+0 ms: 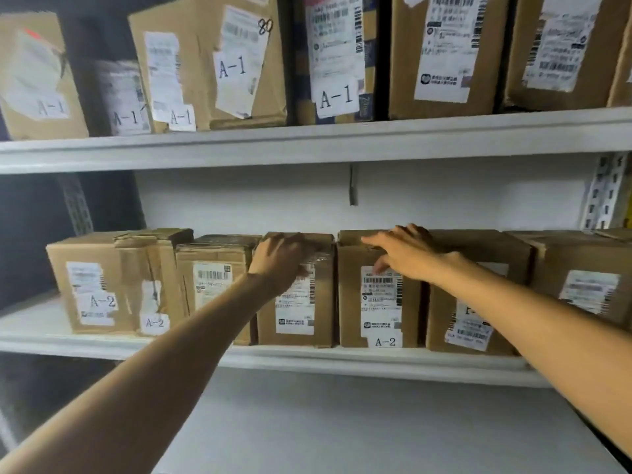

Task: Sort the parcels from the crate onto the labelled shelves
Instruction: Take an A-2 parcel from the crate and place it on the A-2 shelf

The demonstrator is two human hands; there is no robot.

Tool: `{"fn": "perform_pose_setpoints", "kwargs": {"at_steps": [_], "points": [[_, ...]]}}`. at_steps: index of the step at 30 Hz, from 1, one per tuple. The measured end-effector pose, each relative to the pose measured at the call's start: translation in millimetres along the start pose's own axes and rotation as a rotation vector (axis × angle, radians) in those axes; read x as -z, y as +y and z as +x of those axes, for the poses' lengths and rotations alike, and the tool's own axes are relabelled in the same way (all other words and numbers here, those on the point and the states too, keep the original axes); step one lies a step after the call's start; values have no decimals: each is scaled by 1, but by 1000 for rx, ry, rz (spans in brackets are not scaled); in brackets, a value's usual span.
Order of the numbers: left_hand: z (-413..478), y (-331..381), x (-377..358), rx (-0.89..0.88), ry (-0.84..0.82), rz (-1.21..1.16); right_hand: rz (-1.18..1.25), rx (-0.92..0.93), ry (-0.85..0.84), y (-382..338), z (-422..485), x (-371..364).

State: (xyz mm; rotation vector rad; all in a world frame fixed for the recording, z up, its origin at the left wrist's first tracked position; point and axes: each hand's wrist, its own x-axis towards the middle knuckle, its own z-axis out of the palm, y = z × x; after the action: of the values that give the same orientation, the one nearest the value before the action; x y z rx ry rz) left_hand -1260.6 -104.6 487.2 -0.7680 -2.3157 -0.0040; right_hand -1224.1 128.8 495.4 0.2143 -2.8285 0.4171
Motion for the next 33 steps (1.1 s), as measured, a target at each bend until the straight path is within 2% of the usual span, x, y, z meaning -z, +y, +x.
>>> {"fn": "perform_pose_setpoints", "kwargs": {"at_steps": [2, 5, 8, 10, 12, 14, 16, 19, 21, 24, 28, 31, 33], "points": [[2, -1, -1, -43, 12, 27, -125, -9, 19, -7, -1, 2], [5, -7, 5, -56, -115, 32, -200, -58, 45, -25, -4, 9], [4, -25, 14, -49, -255, -144, -348, -83, -22, -42, -4, 19], [-2, -49, 24, 13, -242, -210, -330, -55, -46, -53, 1, 22], [-12, -82, 27, 143, -230, -171, -248, 29, 2, -67, 9, 17], [-27, -111, 26, 230, -331, -71, -175, 107, 39, -84, 18, 4], [-40, -124, 19, 244, -384, -45, -117, 152, 0, -97, 27, -14], [-45, -125, 7, 240, -202, -21, 58, 153, -92, -104, 39, -41], [-42, -121, 4, 252, -93, -19, 169, 132, -70, -102, 43, -48], [-41, -118, 2, 279, -25, -6, 152, 138, -31, -98, 47, -50], [-40, -117, 7, 291, -85, -9, 59, 167, 23, -99, 48, -51], [-42, -127, 15, 254, -175, -154, 72, 157, 11, -101, 45, -49], [-42, -141, 23, 286, -114, -212, 87, 147, -50, -104, 41, -44]]}}
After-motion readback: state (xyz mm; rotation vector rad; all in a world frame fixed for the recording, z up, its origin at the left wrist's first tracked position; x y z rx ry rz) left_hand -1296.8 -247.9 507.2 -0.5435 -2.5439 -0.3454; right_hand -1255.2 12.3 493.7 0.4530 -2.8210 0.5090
